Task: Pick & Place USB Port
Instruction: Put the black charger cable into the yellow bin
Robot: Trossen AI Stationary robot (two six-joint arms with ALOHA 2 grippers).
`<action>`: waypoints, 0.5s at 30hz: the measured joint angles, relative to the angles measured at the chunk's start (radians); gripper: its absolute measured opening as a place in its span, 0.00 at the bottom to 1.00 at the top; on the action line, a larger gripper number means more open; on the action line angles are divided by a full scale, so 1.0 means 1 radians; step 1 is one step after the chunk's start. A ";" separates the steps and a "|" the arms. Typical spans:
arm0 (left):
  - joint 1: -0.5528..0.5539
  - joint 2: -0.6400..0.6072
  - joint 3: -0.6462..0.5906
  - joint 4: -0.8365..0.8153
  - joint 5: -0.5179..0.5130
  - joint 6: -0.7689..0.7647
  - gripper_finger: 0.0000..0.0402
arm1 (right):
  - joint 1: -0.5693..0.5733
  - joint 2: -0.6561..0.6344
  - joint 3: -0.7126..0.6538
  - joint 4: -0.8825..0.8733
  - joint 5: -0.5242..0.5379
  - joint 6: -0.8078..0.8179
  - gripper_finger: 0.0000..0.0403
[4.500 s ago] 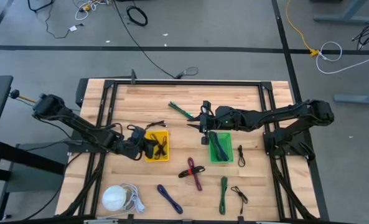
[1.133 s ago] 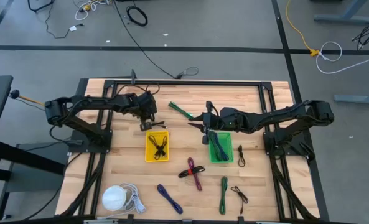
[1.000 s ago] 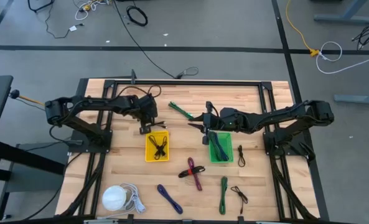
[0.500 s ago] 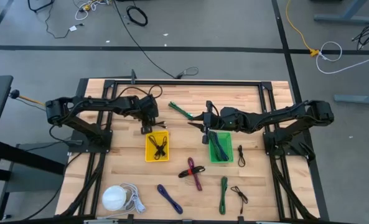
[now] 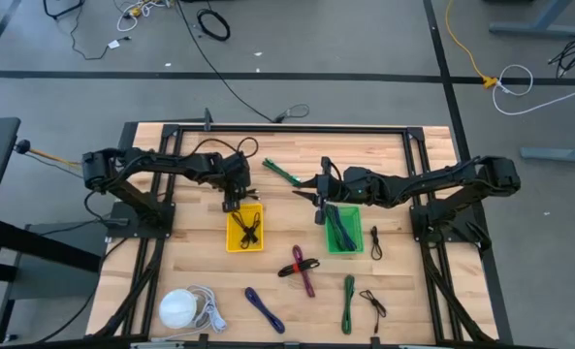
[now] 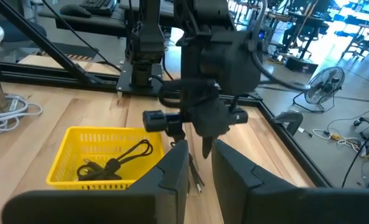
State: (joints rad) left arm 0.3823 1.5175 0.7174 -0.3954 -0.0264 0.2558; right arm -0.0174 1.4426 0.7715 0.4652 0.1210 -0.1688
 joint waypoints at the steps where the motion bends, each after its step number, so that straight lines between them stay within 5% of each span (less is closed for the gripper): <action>1: 0.000 0.010 0.000 0.001 -0.004 0.000 0.52 | 0.000 0.000 0.000 -0.001 0.000 0.000 0.18; 10: 0.007 0.069 0.003 0.021 0.000 0.025 0.46 | 0.000 0.000 0.000 -0.002 -0.001 0.000 0.18; 15: 0.004 0.067 0.003 0.022 -0.005 0.029 0.13 | 0.000 0.000 0.000 -0.003 -0.001 0.000 0.18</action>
State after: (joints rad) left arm 0.3866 1.5841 0.7206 -0.3733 -0.0313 0.2847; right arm -0.0174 1.4425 0.7719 0.4622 0.1198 -0.1692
